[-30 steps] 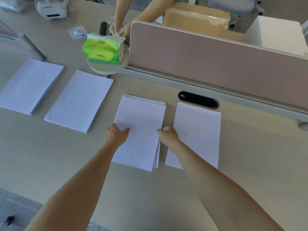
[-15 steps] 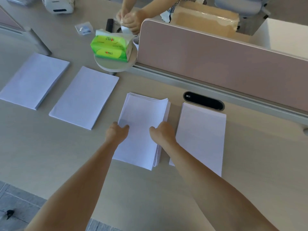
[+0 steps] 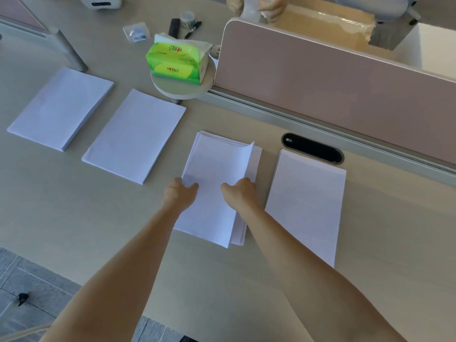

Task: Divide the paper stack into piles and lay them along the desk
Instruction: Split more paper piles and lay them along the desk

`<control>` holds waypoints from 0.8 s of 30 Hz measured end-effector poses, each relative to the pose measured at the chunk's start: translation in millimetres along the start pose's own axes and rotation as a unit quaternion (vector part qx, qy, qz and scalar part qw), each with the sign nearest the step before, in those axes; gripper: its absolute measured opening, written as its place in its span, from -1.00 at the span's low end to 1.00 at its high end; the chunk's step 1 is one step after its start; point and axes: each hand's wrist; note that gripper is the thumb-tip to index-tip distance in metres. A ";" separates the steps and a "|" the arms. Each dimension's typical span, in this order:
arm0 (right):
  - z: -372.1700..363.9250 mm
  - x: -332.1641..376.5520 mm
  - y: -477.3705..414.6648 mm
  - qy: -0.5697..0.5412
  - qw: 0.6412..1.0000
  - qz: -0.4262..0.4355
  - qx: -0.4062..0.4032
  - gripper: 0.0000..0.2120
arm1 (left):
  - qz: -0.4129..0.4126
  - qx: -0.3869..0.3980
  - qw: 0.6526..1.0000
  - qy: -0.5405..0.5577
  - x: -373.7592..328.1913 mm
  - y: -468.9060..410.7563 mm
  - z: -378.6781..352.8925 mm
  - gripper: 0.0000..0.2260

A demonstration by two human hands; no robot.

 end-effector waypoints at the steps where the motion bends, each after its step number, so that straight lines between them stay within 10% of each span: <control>1: 0.5 -1.6 -1.9 -0.012 1.000 -0.018 -0.001 -0.52 | 0.001 0.001 1.000 0.002 0.3 0.1 0.1 -0.56; 8: -0.5 -7.2 -8.7 -0.018 0.997 -0.072 0.021 -0.72 | 0.004 0.003 1.000 0.007 2.1 -0.3 -1.8 -0.54; 15: -16.5 -3.5 -3.5 0.026 1.000 -0.009 0.008 -0.18 | 0.021 0.013 1.000 0.004 -1.5 2.0 -6.9 -0.40; 20: -12.2 -2.6 -9.6 -0.017 0.996 -0.080 -0.035 -0.64 | 0.021 0.010 1.000 0.005 -2.5 1.6 -5.0 -0.43; 24: -9.4 -8.1 -16.4 -0.046 0.993 -0.105 -0.015 -0.62 | 0.016 0.008 1.000 0.007 -0.6 0.8 -4.7 -0.43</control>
Point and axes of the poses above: each hand's wrist, its own y-axis away from the middle knuckle, its own z-axis out of the back of the hand, x = y × z, and after that the axes turned 12 degrees about -x, right-handed
